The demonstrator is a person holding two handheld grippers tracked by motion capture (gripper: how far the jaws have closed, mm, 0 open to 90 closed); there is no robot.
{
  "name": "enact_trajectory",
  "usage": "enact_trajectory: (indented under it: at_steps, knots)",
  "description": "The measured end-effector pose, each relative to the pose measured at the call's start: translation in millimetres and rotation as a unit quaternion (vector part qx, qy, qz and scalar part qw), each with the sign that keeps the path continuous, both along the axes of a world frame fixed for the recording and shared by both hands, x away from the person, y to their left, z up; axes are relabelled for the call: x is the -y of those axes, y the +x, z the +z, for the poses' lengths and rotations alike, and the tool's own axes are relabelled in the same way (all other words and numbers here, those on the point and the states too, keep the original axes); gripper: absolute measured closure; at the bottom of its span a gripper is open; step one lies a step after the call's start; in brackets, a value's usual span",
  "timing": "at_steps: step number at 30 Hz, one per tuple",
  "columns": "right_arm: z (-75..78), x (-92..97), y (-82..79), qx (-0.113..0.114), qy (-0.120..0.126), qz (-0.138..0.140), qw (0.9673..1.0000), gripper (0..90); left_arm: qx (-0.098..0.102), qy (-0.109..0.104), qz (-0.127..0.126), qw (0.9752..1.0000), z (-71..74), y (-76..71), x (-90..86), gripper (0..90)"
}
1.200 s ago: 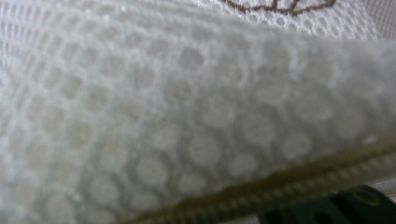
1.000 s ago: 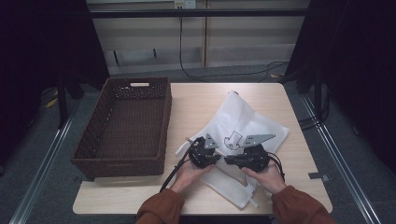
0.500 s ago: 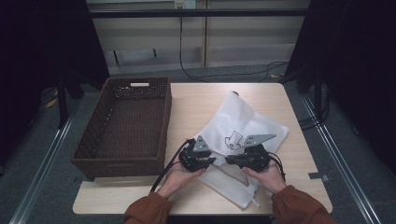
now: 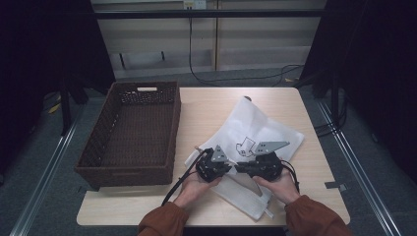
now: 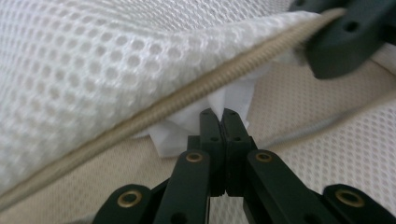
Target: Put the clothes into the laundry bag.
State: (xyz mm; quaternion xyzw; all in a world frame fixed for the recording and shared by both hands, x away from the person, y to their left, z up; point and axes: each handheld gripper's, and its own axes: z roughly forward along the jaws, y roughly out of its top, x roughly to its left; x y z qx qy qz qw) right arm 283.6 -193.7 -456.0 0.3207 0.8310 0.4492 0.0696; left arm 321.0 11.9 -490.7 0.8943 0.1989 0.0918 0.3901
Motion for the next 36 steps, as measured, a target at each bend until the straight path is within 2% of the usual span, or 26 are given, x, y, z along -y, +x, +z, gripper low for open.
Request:
enact_trajectory:
  at_steps: [2, 3, 4, 5, 6, 8, 9, 10, 14, 16, 17, 18, 20, 22, 24, 26, 27, 28, 29, 30, 31, 32, 33, 34, 35, 36]
  knots:
    - [1.1, -1.4, -1.3, 0.001, -0.005, 0.007, 1.0000, 87.4, 0.004, -0.004, 0.016, 0.9998, 0.4, 2.8, 3.0, 90.0]
    - [1.3, -1.7, -1.7, -0.001, -0.002, 0.008, 1.0000, 87.4, 0.007, -0.009, 0.033, 0.9994, 0.2, 4.1, 4.1, 90.0]
    - [1.9, -1.8, -2.5, -0.005, 0.001, 0.009, 0.9999, 87.5, 0.005, -0.006, 0.036, 0.9993, 0.4, 7.3, 4.1, 90.0]
    - [2.8, -1.9, -3.1, -0.006, 0.006, 0.013, 0.9999, 87.5, 0.006, -0.014, 0.044, 0.9989, -2.4, 9.3, 5.3, 90.0]
    - [3.8, -2.0, -3.7, -0.009, 0.011, 0.015, 0.9998, 87.4, 0.009, 0.000, 0.044, 0.9990, -3.3, 10.4, 5.6, 90.0]
    - [3.2, -2.1, -3.6, -0.015, 0.012, 0.018, 0.9996, 87.3, 0.014, 0.007, 0.044, 0.9989, -7.1, 10.3, 7.3, 89.9]
    - [2.1, -2.6, -4.2, -0.017, 0.009, 0.015, 0.9997, 87.3, 0.013, 0.018, 0.045, 0.9987, -7.6, 10.1, 7.0, 89.7]
    - [-0.9, -2.9, -3.9, -0.022, 0.005, 0.017, 0.9996, 87.3, 0.013, 0.015, 0.050, 0.9985, -8.1, 9.8, 6.9, 89.6]
    - [-9.7, -5.3, -2.3, -0.036, -0.012, 0.024, 0.9990, 86.8, 0.013, 0.018, 0.040, 0.9989, -7.1, 9.0, 1.6, 86.1]
    - [-10.3, -6.2, -2.6, -0.030, -0.028, 0.026, 0.9988, 86.6, 0.003, 0.023, 0.033, 0.9992, -4.9, 7.2, -4.6, 84.6]
    - [-10.8, -5.7, -2.5, -0.036, -0.025, 0.024, 0.9988, 86.6, -0.002, 0.010, 0.030, 0.9995, -5.5, 6.8, -6.8, 84.6]
    - [-11.6, -5.2, -1.7, -0.036, -0.024, 0.026, 0.9987, 86.6, 0.003, 0.012, 0.034, 0.9994, -3.8, 4.8, -10.7, 84.1]
    - [-15.8, -5.8, -0.8, -0.041, -0.032, 0.025, 0.9983, 86.4, -0.001, 0.014, 0.036, 0.9993, 0.8, 2.1, -17.4, 81.4]
    - [-19.7, -7.0, -0.3, -0.047, -0.039, 0.024, 0.9978, 86.3, 0.006, 0.009, 0.035, 0.9993, 4.8, -3.3, -23.0, 79.8]
    - [-22.4, -8.0, 0.3, -0.052, -0.040, 0.026, 0.9975, 85.7, 0.011, 0.014, 0.032, 0.9993, 7.8, -6.7, -29.1, 79.6]
    - [-23.6, -9.3, 0.7, -0.054, -0.045, 0.025, 0.9972, 85.5, 0.000, 0.014, 0.030, 0.9995, 9.8, -10.4, -33.9, 78.6]
    - [-24.7, -10.0, 0.8, -0.057, -0.047, 0.025, 0.9969, 85.3, 0.008, 0.008, 0.031, 0.9994, 9.5, -13.5, -35.0, 78.5]
    - [-26.0, -10.3, 0.8, -0.056, -0.053, 0.025, 0.9967, 85.2, 0.010, 0.019, 0.030, 0.9993, 11.5, -14.8, -37.4, 77.5]
    - [-27.4, -10.8, 0.5, -0.061, -0.055, 0.023, 0.9964, 85.1, 0.001, 0.004, 0.031, 0.9995, 11.5, -15.8, -38.6, 76.7]
    - [-28.2, -11.1, 0.2, -0.066, -0.057, 0.023, 0.9959, 85.0, 0.002, 0.014, 0.026, 0.9996, 13.9, -15.5, -40.4, 76.7]
    - [-28.6, -10.9, 0.7, -0.064, -0.059, 0.022, 0.9960, 84.7, 0.000, 0.005, 0.022, 0.9997, 13.2, -15.0, -39.8, 75.7]
    - [-28.4, -10.9, 0.8, -0.067, -0.056, 0.021, 0.9960, 84.8, -0.010, -0.007, 0.009, 0.9999, 11.1, -13.4, -38.8, 73.8]
    - [-28.1, -10.6, 1.2, -0.063, -0.056, 0.022, 0.9962, 84.7, -0.012, -0.002, 0.012, 0.9999, 9.1, -14.1, -36.0, 71.1]
    - [-28.0, -10.3, 1.5, -0.058, -0.055, 0.024, 0.9965, 84.1, -0.009, 0.009, 0.004, 0.9999, 6.0, -14.1, -33.3, 70.6]
    - [-27.6, -10.1, 1.0, -0.059, -0.054, 0.024, 0.9965, 83.3, -0.004, 0.019, -0.002, 0.9998, 2.7, -14.5, -30.0, 71.9]
    - [-27.2, -10.2, 0.4, -0.057, -0.055, 0.023, 0.9966, 82.4, -0.003, 0.026, -0.008, 0.9996, -0.7, -14.7, -27.4, 76.9]
